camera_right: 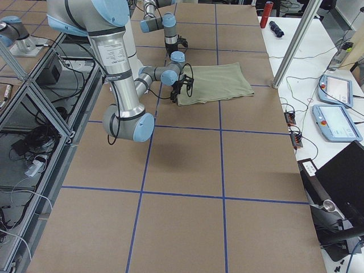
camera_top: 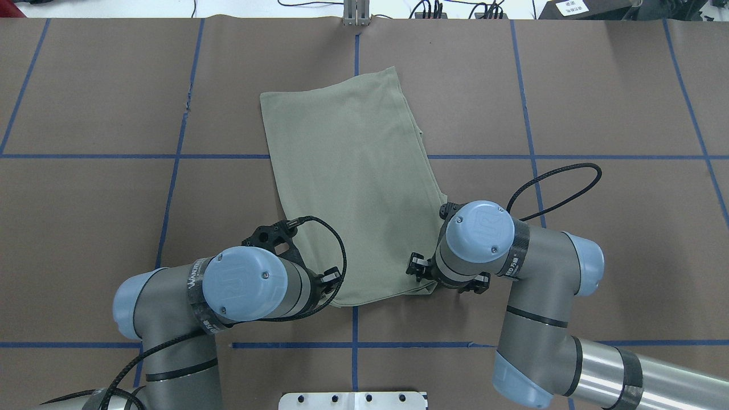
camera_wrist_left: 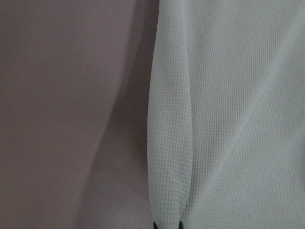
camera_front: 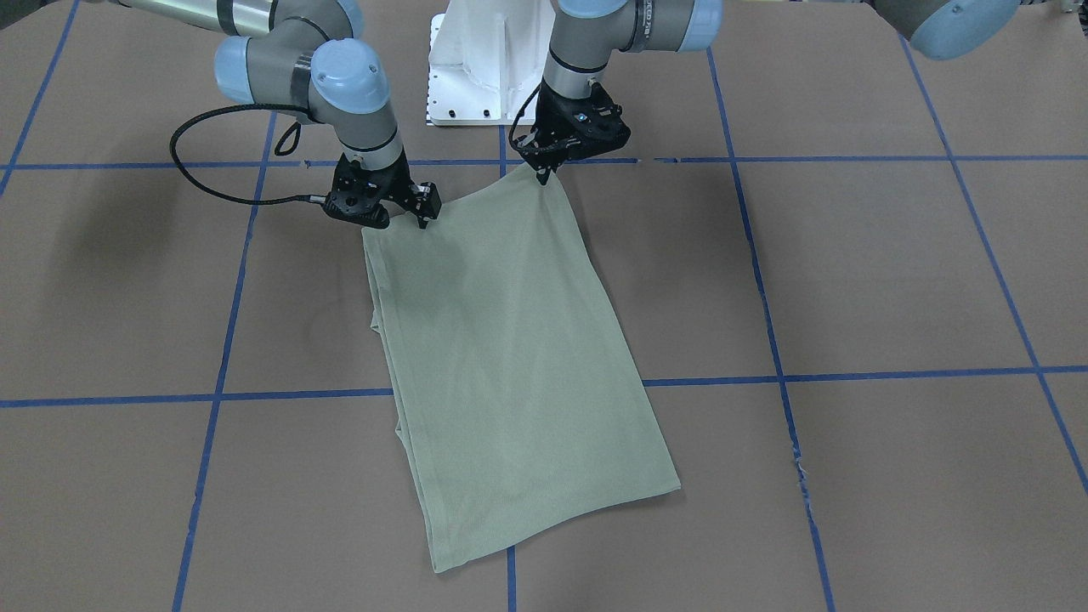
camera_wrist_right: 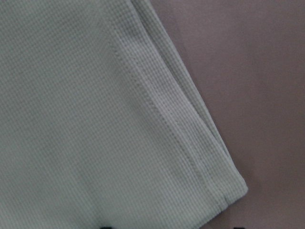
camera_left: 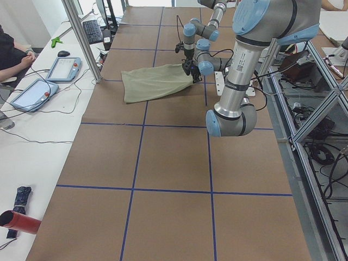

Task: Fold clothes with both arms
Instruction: 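Grasp the shirt's near edge with both grippers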

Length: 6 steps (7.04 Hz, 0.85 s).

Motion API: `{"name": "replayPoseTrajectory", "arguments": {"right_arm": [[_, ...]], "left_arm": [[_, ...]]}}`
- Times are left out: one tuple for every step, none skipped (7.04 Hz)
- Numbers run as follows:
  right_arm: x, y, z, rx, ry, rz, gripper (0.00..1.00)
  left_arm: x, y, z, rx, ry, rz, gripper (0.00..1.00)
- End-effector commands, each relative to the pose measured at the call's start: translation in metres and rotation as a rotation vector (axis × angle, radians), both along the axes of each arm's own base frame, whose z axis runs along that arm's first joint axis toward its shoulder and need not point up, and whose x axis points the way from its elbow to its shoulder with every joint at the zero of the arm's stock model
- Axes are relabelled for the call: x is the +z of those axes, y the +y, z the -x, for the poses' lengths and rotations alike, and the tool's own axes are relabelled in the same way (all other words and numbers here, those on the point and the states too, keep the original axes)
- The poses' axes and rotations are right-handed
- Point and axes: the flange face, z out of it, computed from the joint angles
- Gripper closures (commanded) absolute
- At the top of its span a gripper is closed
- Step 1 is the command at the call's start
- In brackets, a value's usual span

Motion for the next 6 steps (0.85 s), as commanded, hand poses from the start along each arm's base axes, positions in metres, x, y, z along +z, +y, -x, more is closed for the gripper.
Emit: {"name": "replayPoseTrajectory", "arguments": {"right_arm": [[-0.002, 0.001, 0.001, -0.002, -0.003, -0.002, 1.0], [-0.004, 0.002, 0.001, -0.004, -0.008, -0.004, 1.0], [-0.007, 0.002, 0.003, -0.008, -0.012, -0.007, 1.0], [-0.009, 0.003, 0.003, -0.011, -0.015, -0.009, 1.0], [-0.018, 0.001, 0.005, -0.006, -0.028, -0.011, 1.0], [-0.019, 0.001, 0.004, -0.004, -0.031, -0.011, 1.0]], "left_arm": [[-0.001, 0.0, 0.0, 0.0, 0.002, -0.001, 1.0], [0.001, 0.0, 0.0, 0.0, -0.001, 0.0, 1.0], [0.001, 0.0, 0.0, 0.0, -0.001, 0.0, 1.0], [0.001, 0.0, 0.0, 0.0, -0.001, 0.0, 1.0], [0.001, 0.0, 0.0, 0.0, -0.001, 0.0, 1.0], [-0.001, 0.0, 0.0, 0.001, 0.002, 0.0, 1.0]]}}
